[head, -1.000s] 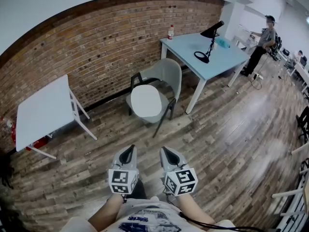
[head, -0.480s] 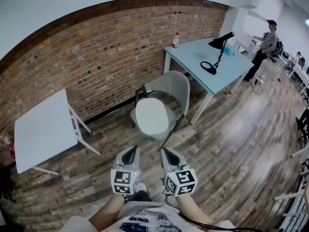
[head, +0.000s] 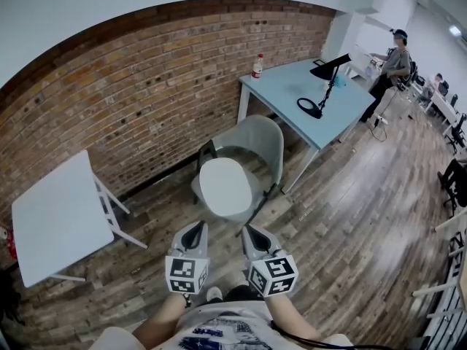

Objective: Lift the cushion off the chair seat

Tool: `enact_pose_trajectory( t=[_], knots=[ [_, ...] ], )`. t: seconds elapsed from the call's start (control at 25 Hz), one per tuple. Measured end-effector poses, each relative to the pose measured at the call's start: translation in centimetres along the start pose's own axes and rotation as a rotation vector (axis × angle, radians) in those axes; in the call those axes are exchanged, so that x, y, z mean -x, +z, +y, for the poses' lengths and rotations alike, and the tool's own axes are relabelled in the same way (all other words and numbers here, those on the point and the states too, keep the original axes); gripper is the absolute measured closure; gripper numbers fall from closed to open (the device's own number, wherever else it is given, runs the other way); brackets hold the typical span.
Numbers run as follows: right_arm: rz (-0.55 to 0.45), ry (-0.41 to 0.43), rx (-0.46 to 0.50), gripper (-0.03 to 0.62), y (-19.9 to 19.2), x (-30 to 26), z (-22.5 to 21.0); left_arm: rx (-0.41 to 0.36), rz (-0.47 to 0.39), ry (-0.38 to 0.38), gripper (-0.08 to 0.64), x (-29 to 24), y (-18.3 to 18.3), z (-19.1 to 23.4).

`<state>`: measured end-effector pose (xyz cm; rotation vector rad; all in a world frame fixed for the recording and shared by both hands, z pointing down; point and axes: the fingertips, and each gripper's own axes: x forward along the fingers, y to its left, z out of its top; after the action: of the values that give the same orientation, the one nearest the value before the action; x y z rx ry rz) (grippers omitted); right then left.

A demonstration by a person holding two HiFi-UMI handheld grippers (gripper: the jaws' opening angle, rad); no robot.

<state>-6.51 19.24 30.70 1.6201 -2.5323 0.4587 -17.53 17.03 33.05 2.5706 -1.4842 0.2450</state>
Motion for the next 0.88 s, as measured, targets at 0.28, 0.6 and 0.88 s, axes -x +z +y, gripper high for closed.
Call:
enact_pose_trajectory(
  t=[0.28, 0.6, 0.88],
  knots=[
    [0.026, 0.003, -0.014, 0.594, 0.0, -4.1, -2.1, 0.013, 0.027, -0.005, 0.569, -4.2, -0.4, 1.8],
    [0.038, 0.032, -0.038, 0.594, 1.8, -11.4, -7.1, 0.013, 0.070, 0.023, 0.569, -11.7, 0.0, 4.9],
    [0.068, 0.049, -0.065, 0.594, 3.4, -17.2, -13.8, 0.019, 0.113, 0.050, 0.569, -19.9, 1.0, 6.0]
  ],
)
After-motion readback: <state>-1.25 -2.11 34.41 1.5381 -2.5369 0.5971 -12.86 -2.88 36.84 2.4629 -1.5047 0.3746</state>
